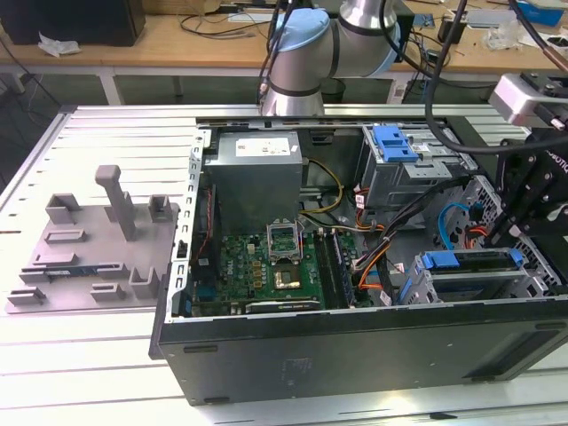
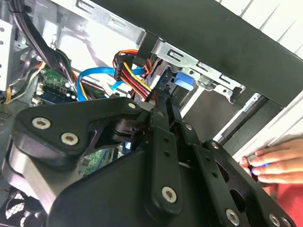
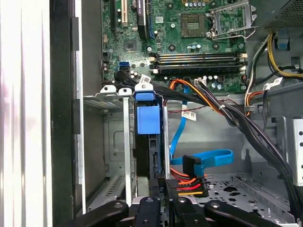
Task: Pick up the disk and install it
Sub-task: 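Insert the first disk wire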
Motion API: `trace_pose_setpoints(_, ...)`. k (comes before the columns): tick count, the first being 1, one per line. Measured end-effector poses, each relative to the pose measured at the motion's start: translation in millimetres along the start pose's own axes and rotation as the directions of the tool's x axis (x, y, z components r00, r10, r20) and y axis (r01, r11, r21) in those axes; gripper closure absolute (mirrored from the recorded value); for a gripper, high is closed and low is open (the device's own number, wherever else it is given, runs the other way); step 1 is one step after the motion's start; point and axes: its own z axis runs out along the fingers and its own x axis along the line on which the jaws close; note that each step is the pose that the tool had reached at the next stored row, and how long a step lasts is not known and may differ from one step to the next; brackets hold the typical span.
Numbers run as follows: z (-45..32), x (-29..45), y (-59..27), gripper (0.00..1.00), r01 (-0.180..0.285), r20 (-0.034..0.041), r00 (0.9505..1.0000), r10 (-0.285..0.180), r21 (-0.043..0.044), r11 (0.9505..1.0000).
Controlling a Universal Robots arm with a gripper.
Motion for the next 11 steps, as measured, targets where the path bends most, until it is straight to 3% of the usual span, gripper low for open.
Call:
trace_pose_setpoints(1, 0.0, 1.1, -0.1, 0.83, 0.001, 0.0119, 0.9999, -0.001, 0.0005, 1.0)
trace_pose_setpoints(11, 0.0, 1.4, 0.2, 0.83, -0.004, 0.0132, 0.9999, 0.004, 0.0006, 1.0)
